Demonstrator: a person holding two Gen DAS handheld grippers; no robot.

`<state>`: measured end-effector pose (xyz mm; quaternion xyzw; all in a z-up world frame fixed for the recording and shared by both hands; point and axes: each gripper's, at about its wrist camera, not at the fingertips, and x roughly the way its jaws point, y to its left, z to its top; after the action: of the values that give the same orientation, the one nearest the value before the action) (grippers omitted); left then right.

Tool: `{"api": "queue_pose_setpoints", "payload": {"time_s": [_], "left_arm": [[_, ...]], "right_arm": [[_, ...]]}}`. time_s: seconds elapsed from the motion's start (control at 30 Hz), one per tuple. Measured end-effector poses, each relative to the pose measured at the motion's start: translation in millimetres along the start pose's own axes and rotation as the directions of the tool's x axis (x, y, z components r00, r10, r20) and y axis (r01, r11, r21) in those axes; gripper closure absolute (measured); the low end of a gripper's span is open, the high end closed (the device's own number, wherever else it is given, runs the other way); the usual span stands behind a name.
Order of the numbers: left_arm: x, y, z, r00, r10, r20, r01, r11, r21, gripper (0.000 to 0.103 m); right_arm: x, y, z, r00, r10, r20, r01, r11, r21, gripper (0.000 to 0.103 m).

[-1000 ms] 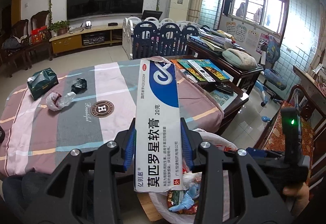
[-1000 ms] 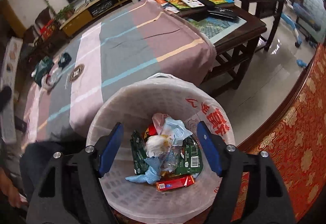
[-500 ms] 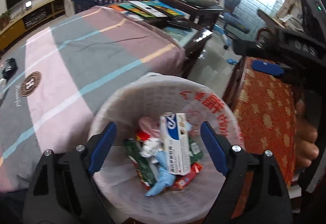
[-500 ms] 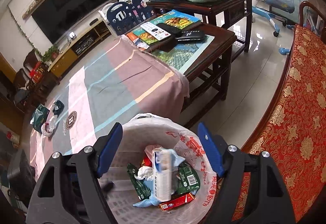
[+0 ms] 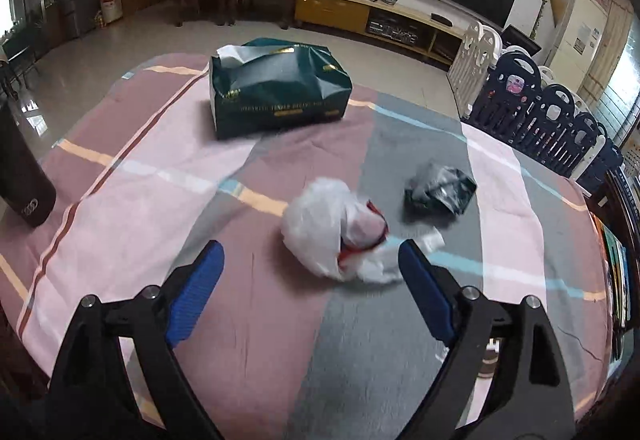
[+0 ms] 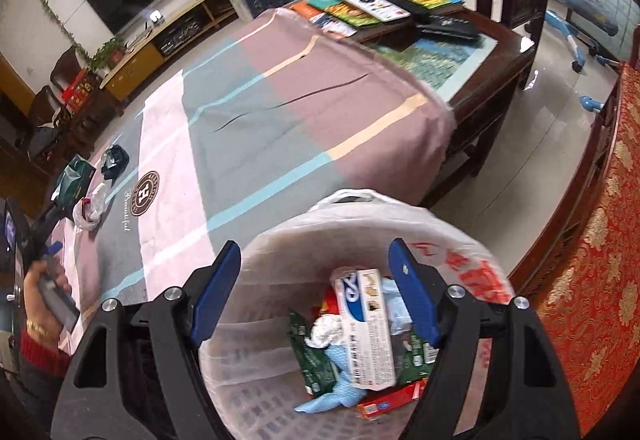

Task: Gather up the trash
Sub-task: 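Grasp the white plastic bag with the left tool while the right tool grasps the black bag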

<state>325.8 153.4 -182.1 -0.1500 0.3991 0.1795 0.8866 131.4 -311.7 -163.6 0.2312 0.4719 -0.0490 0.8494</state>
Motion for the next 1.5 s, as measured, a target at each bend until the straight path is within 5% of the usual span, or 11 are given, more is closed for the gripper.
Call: {"api": "queue_pose_setpoints", "payload": {"time_s": [0.4, 0.5, 0.57, 0.67, 0.87, 0.97, 1.03, 1.13, 1.33, 1.5], "left_arm": [[57, -52, -4, 0.997, -0.034, -0.075, 0.055, 0.952, 0.3, 0.012], [66, -48, -6, 0.991, -0.052, -0.124, 0.087, 0.951, 0.296, 0.034], [66, -41, -7, 0.991, -0.04, -0.131, 0.077, 0.954, 0.29, 0.066], [54, -19, -7, 0.983, -0.114, -0.143, 0.136, 0.978, 0.156, 0.08], [-15, 27, -40, 0.967, -0.254, -0.032, 0.248, 0.96, -0.13, 0.081], [-41, 44, -77, 0.982, -0.188, 0.005, 0.184, 0.96, -0.211, 0.081], [-49, 46, -88, 0.981, -0.194, 0.003, 0.189, 0.955, -0.229, 0.081], [-74, 38, -88, 0.979, -0.146, 0.14, 0.167, 0.974, -0.152, 0.077], [-69, 40, -88, 0.983, -0.147, 0.106, 0.161, 0.976, -0.148, 0.077], [-66, 48, -90, 0.981, -0.165, 0.102, 0.181, 0.968, -0.175, 0.077]], "right_arm": [[25, 54, 9, 0.998, 0.038, -0.057, -0.041, 0.997, -0.061, 0.028], [28, 60, 7, 0.997, 0.038, -0.065, -0.042, 0.997, -0.067, 0.028], [29, 64, 7, 0.997, 0.039, -0.068, -0.044, 0.996, -0.074, 0.028], [30, 70, 8, 0.997, 0.046, -0.065, -0.051, 0.996, -0.08, 0.028], [42, 116, 18, 0.994, 0.087, -0.066, -0.097, 0.984, -0.153, 0.028], [58, 165, 27, 0.989, 0.126, -0.073, -0.14, 0.963, -0.232, 0.028], [73, 202, 34, 0.989, 0.136, -0.059, -0.148, 0.941, -0.304, 0.028], [101, 263, 44, 0.988, 0.148, -0.048, -0.154, 0.902, -0.404, 0.028], [163, 371, 65, 0.998, 0.062, 0.032, -0.033, 0.821, -0.571, 0.028], [213, 404, 89, 0.999, -0.024, 0.036, 0.04, 0.843, -0.536, 0.028]]}}
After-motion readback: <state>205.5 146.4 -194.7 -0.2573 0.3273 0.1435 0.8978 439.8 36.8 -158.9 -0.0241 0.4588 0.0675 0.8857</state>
